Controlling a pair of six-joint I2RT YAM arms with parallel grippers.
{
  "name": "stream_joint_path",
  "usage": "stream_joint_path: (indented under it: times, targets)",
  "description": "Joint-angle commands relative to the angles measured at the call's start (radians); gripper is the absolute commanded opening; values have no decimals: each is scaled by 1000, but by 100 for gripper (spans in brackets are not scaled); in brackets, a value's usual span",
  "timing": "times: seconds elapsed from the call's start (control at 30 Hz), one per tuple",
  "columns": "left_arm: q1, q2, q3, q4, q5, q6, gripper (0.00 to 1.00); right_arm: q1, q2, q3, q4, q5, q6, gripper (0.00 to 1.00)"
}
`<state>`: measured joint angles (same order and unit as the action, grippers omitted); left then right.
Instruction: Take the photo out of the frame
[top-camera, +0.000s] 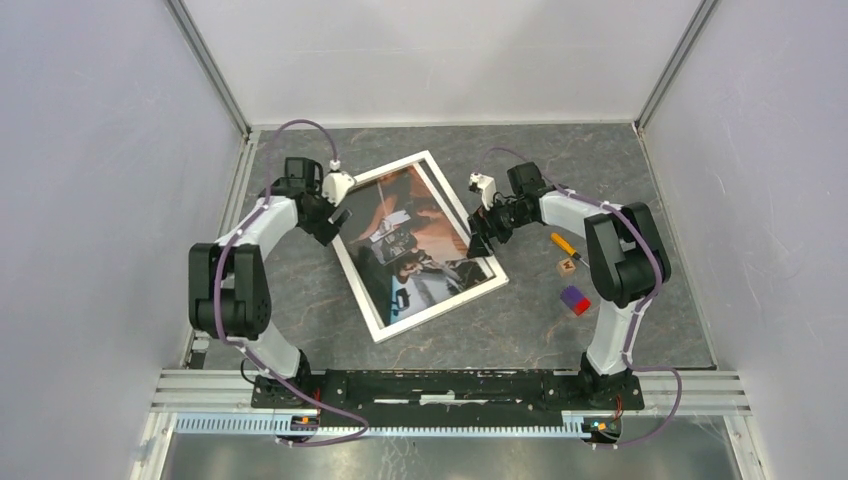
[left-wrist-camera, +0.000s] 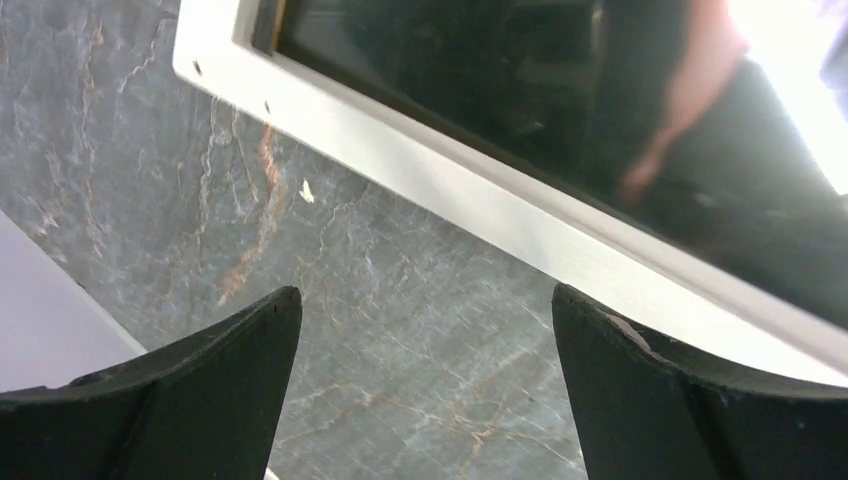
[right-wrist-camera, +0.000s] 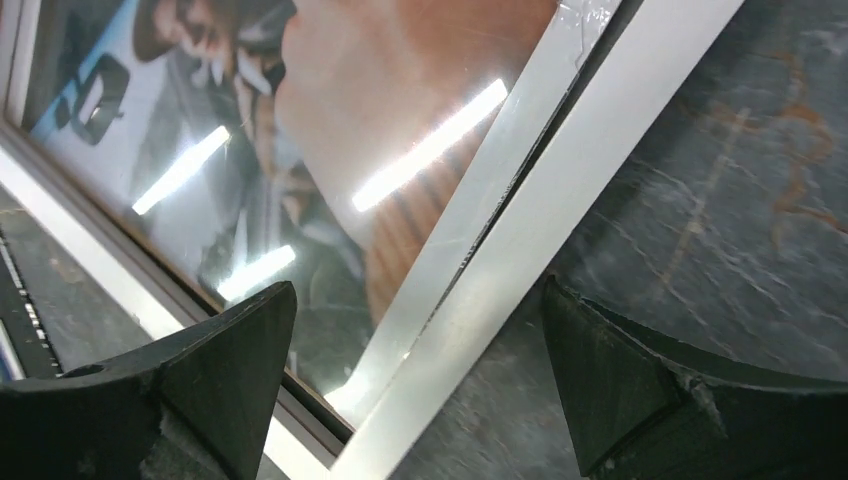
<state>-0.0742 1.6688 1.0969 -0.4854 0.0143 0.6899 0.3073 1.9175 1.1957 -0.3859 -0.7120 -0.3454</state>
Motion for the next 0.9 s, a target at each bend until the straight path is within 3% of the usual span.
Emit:
stream_joint_path:
  times: [0.0,0.17,0.3,0.43,0.63,0.87]
  targets:
    - [101,-87,58,-167,207,-225,100,9,17,46,-48,-51,80,98]
    - [281,-72,114,-255,441,-483,100,-21,63,155,-120,0,13,98]
    - [304,-53,71,-152,562,-678,100,-25,112,234,-165,11,-15,98]
    - [304,5,40,-14,590,-862,100,-24,152,253,-180,-8,-18,98]
    - [304,148,93,64,531,-938,100,5,160,198,-179,-30,-40,98]
    - [268,286,185,118,604,-960,100,62,114,36,-140,-65,-47,98]
